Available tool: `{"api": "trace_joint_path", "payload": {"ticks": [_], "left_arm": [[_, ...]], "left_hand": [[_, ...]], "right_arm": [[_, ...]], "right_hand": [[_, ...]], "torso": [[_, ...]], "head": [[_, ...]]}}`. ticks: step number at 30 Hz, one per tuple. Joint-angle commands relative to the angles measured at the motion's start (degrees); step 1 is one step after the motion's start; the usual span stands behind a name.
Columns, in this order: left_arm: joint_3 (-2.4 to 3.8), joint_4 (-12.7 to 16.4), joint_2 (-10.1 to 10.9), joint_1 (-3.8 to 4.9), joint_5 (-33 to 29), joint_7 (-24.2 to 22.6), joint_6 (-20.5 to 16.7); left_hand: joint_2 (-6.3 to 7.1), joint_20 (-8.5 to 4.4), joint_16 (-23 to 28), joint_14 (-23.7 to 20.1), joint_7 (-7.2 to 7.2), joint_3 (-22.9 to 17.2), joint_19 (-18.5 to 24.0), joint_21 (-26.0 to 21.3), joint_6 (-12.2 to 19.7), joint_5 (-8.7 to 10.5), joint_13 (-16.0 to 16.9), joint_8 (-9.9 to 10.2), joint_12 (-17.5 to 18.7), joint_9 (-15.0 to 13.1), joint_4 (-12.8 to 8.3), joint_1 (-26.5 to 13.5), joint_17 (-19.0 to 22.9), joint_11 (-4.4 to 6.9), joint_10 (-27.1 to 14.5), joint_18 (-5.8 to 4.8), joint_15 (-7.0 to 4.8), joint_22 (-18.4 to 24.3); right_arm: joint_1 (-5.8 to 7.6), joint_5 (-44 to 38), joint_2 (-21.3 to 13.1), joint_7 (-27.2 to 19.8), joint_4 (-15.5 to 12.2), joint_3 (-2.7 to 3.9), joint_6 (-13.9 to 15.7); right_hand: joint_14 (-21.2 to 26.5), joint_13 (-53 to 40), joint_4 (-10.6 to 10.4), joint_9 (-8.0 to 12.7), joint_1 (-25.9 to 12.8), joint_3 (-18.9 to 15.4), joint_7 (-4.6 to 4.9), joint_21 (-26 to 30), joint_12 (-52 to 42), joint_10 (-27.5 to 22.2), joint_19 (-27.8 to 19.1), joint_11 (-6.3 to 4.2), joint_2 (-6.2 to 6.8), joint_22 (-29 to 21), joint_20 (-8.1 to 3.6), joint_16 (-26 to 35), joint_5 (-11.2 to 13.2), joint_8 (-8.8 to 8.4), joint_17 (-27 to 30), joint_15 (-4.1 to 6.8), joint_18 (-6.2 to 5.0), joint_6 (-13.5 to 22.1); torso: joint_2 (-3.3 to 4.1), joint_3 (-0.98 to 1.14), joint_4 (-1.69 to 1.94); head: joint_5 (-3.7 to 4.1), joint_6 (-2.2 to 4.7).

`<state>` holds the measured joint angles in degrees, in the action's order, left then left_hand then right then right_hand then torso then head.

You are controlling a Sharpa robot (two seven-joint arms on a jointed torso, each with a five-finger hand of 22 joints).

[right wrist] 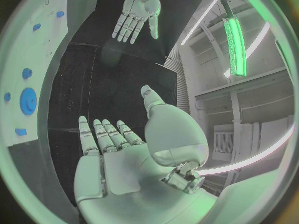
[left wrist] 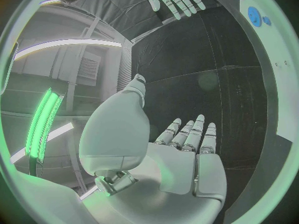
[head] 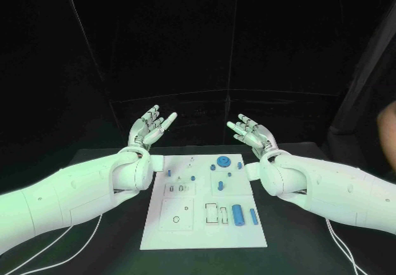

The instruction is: Assemble the parts on the task board

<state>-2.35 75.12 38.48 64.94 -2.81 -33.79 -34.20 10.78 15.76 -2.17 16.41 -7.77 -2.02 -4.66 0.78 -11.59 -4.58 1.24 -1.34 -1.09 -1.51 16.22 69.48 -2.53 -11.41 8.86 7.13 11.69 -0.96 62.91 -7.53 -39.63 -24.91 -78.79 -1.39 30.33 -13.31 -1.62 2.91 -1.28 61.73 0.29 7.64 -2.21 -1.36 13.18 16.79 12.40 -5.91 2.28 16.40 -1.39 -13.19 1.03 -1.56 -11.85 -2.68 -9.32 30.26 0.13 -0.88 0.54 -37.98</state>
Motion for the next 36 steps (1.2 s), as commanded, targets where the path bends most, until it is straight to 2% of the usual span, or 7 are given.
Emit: {"api": "trace_joint_path", "payload": {"ticks": [1, 5, 11, 17, 19, 23, 36], "left_arm": [[-0.02, -0.6, -0.3, 0.25, -1.0, -4.0, 5.1], [-0.02, -0.6, -0.3, 0.25, -1.0, -4.0, 5.1], [-0.03, 0.2, 1.4, 0.36, -1.0, -4.1, 6.0], [-0.03, 1.2, 3.1, 0.43, -1.0, -4.1, 8.6], [-0.03, 1.6, 3.7, 0.46, -1.0, -3.9, 9.6], [-0.03, 2.6, 4.6, 0.5, -0.2, -3.6, 11.5], [-0.02, 9.8, 8.9, 0.6, 3.7, -2.6, 15.7]], "left_hand": [[0.41, 0.89, -0.4, 1.1, -6.21, 0.0, -0.2, 0.3, -0.9, -0.47, 0.1, -0.3, -0.2, -0.1, 1.0, 2.7, -0.2, -0.85, 0.4, 1.26, 0.29, -0.1], [0.41, 0.9, -0.5, 1.2, -6.27, 0.0, -0.2, 0.3, -0.9, -0.47, 0.1, -0.3, -0.2, -0.1, 1.0, 2.7, -0.2, -0.92, 0.5, 1.3, 0.31, -0.1], [-1.04, 1.04, -1.6, 4.8, -7.07, -1.0, -0.5, 0.5, -3.0, -0.19, 0.4, -0.7, -0.7, -0.4, 0.9, 3.0, -0.8, -1.73, 2.8, 1.24, 0.77, -0.3], [-5.3, 1.22, -8.1, 23.0, -8.52, -3.6, -14.8, 6.4, -14.7, 0.68, 2.2, -3.2, -4.7, -1.6, 0.3, 4.7, -3.6, -3.47, 21.4, 0.35, 1.85, -3.6], [-7.11, 0.96, -11.0, 30.1, -8.34, -3.8, -29.9, 12.8, -23.6, 0.88, 3.1, -5.3, -7.8, -2.5, -0.6, 5.0, -4.5, -2.38, 33.2, 1.91, -0.03, -6.6], [-8.48, 0.38, -12.7, 37.7, -7.03, -3.2, -36.8, 14.9, -34.5, 0.88, 2.9, -8.0, -9.8, -3.1, -2.6, 5.7, -5.0, -0.64, 40.8, 3.37, -2.19, -6.9], [-10.0, -1.52, -10.7, 45.3, -5.42, -2.1, -43.4, 14.5, -40.3, 0.92, 2.4, -7.3, -8.6, -2.2, -7.7, 8.2, -6.1, 1.31, 48.4, 3.48, -4.19, -5.2]], "right_arm": [[0.52, -6.8, 0.7, 3.1, 1.6, -0.12, -10.6], [0.95, -8.7, 1.4, 4.0, 3.2, -0.3, -13.7], [1.38, -18.6, 1.0, 1.5, 6.8, -0.28, -9.7], [2.22, -25.3, 0.6, 2.3, 7.7, -0.23, -9.0], [2.62, -30.6, 0.5, 2.9, 7.9, -0.22, -8.9], [3.48, -39.5, 0.1, 5.0, 8.3, -0.2, -8.7], [6.12, -68.2, 1.1, 17.3, 8.5, -0.01, -13.0]], "right_hand": [[-7.8, -0.5, 2.8, -0.5, 6.2, 0.0, 8.18, -1.4, -0.9, 6.2, 5.4, 1.43, -0.57, 0.8, 0.33, -1.2, -0.1, 0.8, -0.7, -1.4, -1.87, -4.4], [-30.5, -2.5, 5.9, -2.4, 10.8, 0.3, 8.58, -6.7, -5.9, 30.0, 21.0, 1.56, -0.4, 3.2, 0.24, -6.4, 1.1, 4.63, -2.5, -0.59, -5.54, -21.2], [-40.4, -2.1, 8.4, -3.1, 13.8, 0.6, 6.59, -9.8, -7.6, 39.3, 27.6, -0.81, -0.39, 3.8, -0.13, -7.8, 2.0, 7.52, -2.2, 2.07, -7.85, -36.4], [-46.5, -1.9, 10.4, -2.5, 14.4, 1.4, 5.41, -11.5, -6.6, 44.1, 32.1, -2.16, -0.71, 3.8, -1.64, -7.5, 2.4, 6.97, -2.1, 3.83, -7.96, -41.2], [-48.6, -1.9, 11.2, -2.5, 14.3, 1.7, 5.22, -12.1, -6.3, 45.9, 33.4, -2.58, -0.77, 3.8, -2.22, -7.5, 2.4, 6.79, -2.2, 4.42, -7.94, -42.6], [-54.4, -2.0, 12.8, -2.6, 13.9, 2.5, 4.09, -14.5, -6.3, 50.5, 37.8, -4.13, -0.65, 4.5, -4.27, -8.7, 2.5, 6.82, -3.0, 6.5, -8.01, -45.9], [-73.0, -2.1, 13.6, -2.5, 14.6, 4.1, 1.59, -30.9, -3.5, 58.0, 52.3, -7.72, 2.33, 12.9, -11.34, -18.5, 1.8, 4.93, -10.3, 12.32, -7.68, -51.0]], "torso": [[-0.03, 0.01, -0.05], [-0.03, 0.01, -0.05], [0.65, -0.23, 0.34], [1.78, -0.27, 0.38], [2.19, -0.27, 0.43], [2.91, -0.17, 1.05], [6.06, -0.67, 2.3]], "head": [[-0.01, 0.0], [-0.01, 0.0], [-0.05, -0.21], [0.16, 0.22], [0.32, 0.37], [0.46, 0.79], [1.72, 1.74]]}}
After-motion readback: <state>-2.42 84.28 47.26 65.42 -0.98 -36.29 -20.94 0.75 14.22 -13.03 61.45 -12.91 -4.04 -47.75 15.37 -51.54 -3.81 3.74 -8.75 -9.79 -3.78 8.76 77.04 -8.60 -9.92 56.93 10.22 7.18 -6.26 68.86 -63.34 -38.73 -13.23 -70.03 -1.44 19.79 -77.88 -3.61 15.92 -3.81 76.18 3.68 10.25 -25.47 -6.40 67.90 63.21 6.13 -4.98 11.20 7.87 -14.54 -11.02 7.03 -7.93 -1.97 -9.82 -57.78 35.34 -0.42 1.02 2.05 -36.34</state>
